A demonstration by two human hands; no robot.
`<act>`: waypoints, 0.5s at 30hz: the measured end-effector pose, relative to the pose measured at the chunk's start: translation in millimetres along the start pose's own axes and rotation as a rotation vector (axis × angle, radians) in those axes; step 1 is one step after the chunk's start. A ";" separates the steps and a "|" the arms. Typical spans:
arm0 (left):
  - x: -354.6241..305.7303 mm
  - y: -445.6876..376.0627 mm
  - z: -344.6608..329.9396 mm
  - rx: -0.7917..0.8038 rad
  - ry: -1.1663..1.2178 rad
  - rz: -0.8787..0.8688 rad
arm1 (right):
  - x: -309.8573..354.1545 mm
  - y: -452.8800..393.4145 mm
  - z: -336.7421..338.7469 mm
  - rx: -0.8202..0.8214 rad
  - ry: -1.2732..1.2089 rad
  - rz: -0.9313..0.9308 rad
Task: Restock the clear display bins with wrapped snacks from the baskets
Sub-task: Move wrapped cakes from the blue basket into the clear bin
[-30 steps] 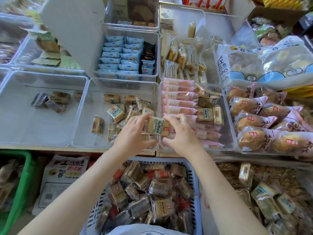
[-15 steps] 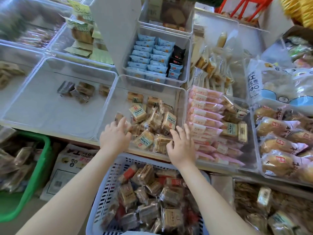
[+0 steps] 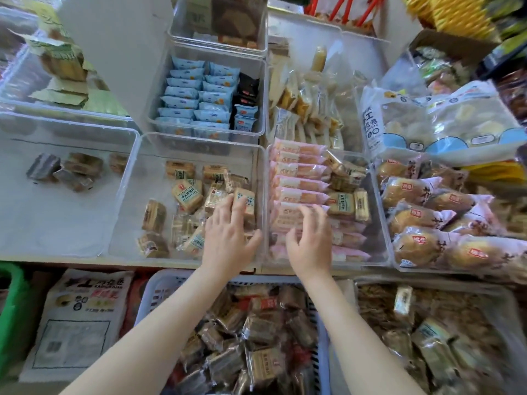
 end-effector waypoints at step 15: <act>-51.5 -6.9 -60.4 0.126 -0.220 -0.107 | -163.0 -67.2 37.6 0.052 0.229 -0.516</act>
Point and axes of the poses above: each hand's wrist, its own y-axis away from the middle knuckle, its own z-axis out of the back of the hand, x = y × z, the point moved 8 cm from there along -y, towards the middle knuckle, and after that the axes turned 1 degree about y, right-handed, at the moved point
